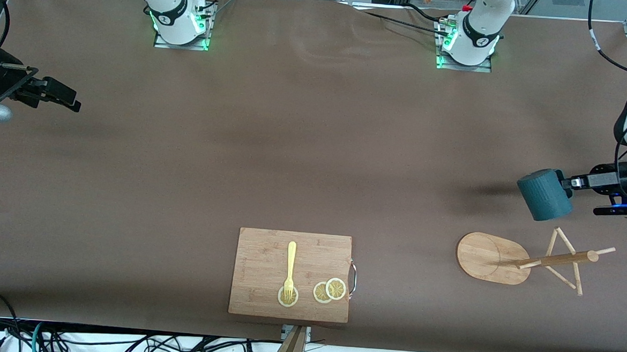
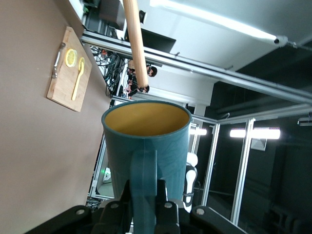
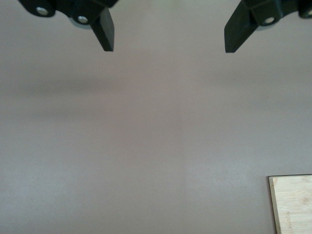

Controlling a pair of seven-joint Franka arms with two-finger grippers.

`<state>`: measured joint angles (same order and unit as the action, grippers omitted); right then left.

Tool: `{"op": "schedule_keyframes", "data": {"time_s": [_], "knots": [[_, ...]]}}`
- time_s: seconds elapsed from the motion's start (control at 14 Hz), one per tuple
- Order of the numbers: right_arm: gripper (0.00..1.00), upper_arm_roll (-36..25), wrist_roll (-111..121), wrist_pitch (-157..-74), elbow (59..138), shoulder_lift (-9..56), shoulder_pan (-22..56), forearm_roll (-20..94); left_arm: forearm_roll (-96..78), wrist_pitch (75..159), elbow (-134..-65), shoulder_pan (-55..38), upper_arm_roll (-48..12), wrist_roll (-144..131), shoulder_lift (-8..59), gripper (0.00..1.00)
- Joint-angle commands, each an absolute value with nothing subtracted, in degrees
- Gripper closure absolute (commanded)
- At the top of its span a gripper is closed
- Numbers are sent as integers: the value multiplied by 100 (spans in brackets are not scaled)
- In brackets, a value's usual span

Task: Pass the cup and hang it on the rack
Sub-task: 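Lower the mug onto a rack peg with the left gripper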

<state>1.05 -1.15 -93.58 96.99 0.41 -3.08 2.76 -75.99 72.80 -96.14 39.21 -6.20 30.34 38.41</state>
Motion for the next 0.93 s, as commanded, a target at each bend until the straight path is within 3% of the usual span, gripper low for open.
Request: {"op": "schedule_keyframes", "data": {"time_s": [0.0, 0.36, 0.85], "knots": [[0, 114, -167, -9316, 9694, 0, -325, 369, -7682, 7146, -8887, 3964, -633, 2505, 4297, 100], [0, 114, -167, -9308, 9694, 0, -325, 369, -7620, 7189, -8061, 3920, -633, 2224, 4798, 100], [0, 114, -167, -9325, 9694, 0, -325, 387, -7585, 7295, -7523, 3824, -589, 1802, 5124, 100]]}}
